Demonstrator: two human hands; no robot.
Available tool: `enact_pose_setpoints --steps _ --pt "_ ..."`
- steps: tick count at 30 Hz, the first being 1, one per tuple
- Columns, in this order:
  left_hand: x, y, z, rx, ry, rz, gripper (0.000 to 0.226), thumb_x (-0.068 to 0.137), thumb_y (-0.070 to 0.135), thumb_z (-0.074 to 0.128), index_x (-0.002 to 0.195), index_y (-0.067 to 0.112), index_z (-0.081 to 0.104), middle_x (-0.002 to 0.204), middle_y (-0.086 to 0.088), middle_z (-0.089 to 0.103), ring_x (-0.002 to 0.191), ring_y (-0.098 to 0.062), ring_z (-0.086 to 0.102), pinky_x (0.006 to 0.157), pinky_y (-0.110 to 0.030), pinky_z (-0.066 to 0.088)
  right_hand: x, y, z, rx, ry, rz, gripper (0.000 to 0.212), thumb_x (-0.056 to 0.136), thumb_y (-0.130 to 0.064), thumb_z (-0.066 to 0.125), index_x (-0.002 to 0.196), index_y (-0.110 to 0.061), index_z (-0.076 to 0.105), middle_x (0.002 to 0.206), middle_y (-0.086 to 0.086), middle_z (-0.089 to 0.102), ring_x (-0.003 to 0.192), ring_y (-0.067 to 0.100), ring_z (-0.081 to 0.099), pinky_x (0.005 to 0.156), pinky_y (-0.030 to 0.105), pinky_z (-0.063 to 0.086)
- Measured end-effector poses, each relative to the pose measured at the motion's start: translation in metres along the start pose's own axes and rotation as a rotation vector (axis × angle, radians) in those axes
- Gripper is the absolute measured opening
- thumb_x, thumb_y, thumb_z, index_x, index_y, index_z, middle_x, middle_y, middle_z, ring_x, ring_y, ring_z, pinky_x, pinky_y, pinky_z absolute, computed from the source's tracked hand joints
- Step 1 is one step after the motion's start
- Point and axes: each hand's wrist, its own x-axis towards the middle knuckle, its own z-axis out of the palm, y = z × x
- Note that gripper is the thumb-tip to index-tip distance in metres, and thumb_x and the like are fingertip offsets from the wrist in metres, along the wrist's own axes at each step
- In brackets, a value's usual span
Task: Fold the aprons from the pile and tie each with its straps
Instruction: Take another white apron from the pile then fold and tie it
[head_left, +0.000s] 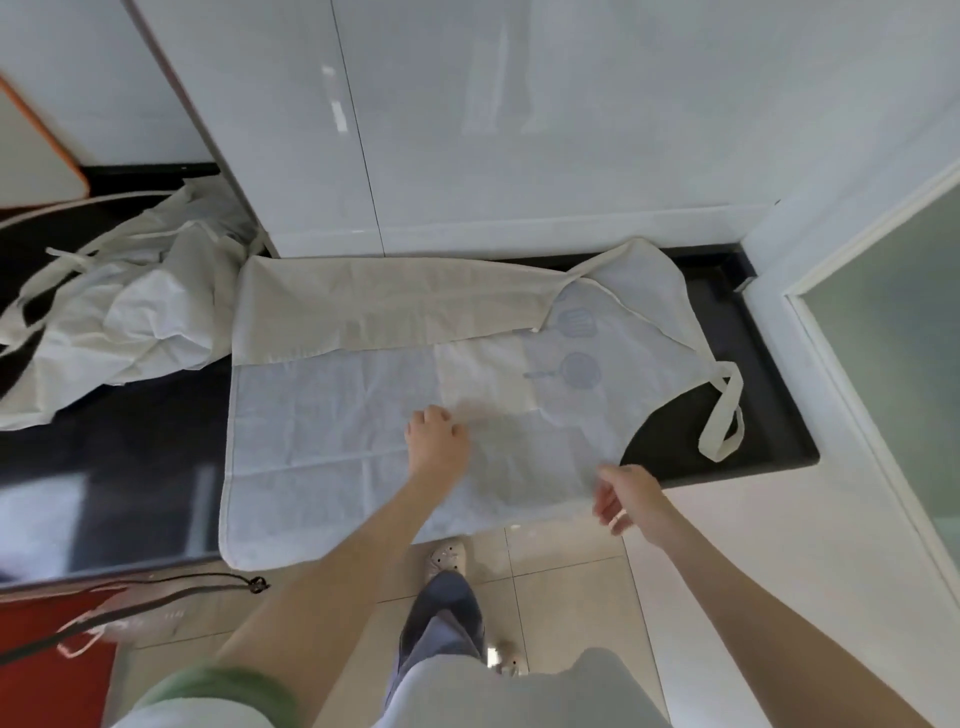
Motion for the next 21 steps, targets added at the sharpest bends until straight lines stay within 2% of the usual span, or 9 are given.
enact_pose_setpoints --steps 2,4,7,9,13,16,17,19,21 --pt "-0.013 -0.005 0.004 -0.120 -0.003 -0.105 0.025 0.097 0.014 0.041 0.118 0.005 0.052 0.119 -0.012 0.048 0.109 -0.032 0.050 0.093 -0.039 0.044 -0.005 0.016 0.004 0.031 -0.149 0.145 0.034 0.098 -0.020 0.046 0.077 0.001 0.062 0.074 0.018 0.065 0.059 0.026 0.063 0.050 0.031 0.053" --pt "-0.028 -0.016 0.008 -0.179 -0.024 -0.159 0.023 0.097 0.016 0.041 0.111 0.004 0.057 0.103 -0.011 0.057 0.098 -0.031 0.056 0.083 -0.036 0.047 -0.008 0.033 0.006 0.059 -0.219 0.206 0.022 0.095 -0.021 0.056 0.096 0.000 0.061 0.091 0.017 0.064 0.076 0.028 0.065 0.063 0.037 0.057" --pt "-0.041 -0.031 0.008 -0.296 -0.116 -0.223 0.020 0.092 0.010 0.043 0.090 0.001 0.061 0.077 -0.007 0.057 0.076 -0.030 0.056 0.067 -0.029 0.042 0.002 0.053 0.009 0.138 -0.217 0.134 0.033 0.090 -0.024 0.068 0.119 -0.014 0.055 0.120 0.002 0.055 0.112 0.021 0.055 0.085 0.035 0.050" --pt "-0.053 -0.039 0.005 -0.455 -0.224 -0.327 0.020 0.089 0.004 0.042 0.071 0.007 0.051 0.058 -0.001 0.050 0.054 -0.019 0.047 0.054 -0.024 0.036 0.003 0.058 0.011 0.189 -0.237 0.072 0.040 0.087 -0.027 0.071 0.123 -0.015 0.057 0.126 -0.008 0.055 0.120 0.012 0.048 0.094 0.031 0.041" --pt "-0.078 -0.061 0.001 -0.708 -0.295 -0.537 0.027 0.093 0.003 0.045 0.069 0.014 0.045 0.057 0.001 0.045 0.049 -0.010 0.041 0.045 -0.018 0.033 -0.002 0.057 0.019 0.199 -0.255 0.018 0.045 0.073 -0.024 0.071 0.114 -0.005 0.062 0.116 0.001 0.066 0.112 0.009 0.056 0.097 0.030 0.032" --pt "-0.088 -0.087 -0.004 -0.812 -0.226 -0.676 0.023 0.097 0.013 0.047 0.075 0.011 0.049 0.065 -0.005 0.046 0.054 -0.016 0.043 0.044 -0.022 0.038 -0.010 0.050 0.024 0.384 -0.238 -0.041 0.016 0.073 -0.008 0.066 0.086 -0.003 0.059 0.095 0.012 0.060 0.089 0.024 0.061 0.090 0.035 0.046" --pt "-0.091 -0.094 -0.008 -0.791 -0.185 -0.714 0.019 0.097 0.019 0.052 0.081 0.009 0.052 0.069 -0.008 0.049 0.057 -0.019 0.046 0.048 -0.026 0.042 -0.014 0.047 0.025 0.458 -0.249 -0.058 0.011 0.077 -0.006 0.065 0.085 -0.005 0.057 0.095 0.014 0.058 0.089 0.028 0.061 0.089 0.038 0.048" --pt "-0.089 -0.109 -0.012 -0.766 -0.104 -0.778 0.024 0.091 0.030 0.058 0.092 0.007 0.058 0.073 -0.011 0.051 0.060 -0.023 0.050 0.053 -0.032 0.047 -0.021 0.038 0.026 0.586 -0.287 -0.087 0.006 0.094 -0.006 0.056 0.098 -0.003 0.059 0.095 0.017 0.066 0.092 0.032 0.066 0.091 0.042 0.051" --pt "-0.088 -0.112 -0.019 -0.869 -0.026 -0.801 0.027 0.088 0.033 0.055 0.093 0.008 0.061 0.073 -0.012 0.053 0.056 -0.026 0.051 0.050 -0.030 0.048 -0.028 0.027 0.026 0.656 -0.277 -0.117 0.014 0.100 -0.008 0.047 0.104 -0.001 0.057 0.079 0.015 0.068 0.081 0.029 0.069 0.082 0.040 0.056"
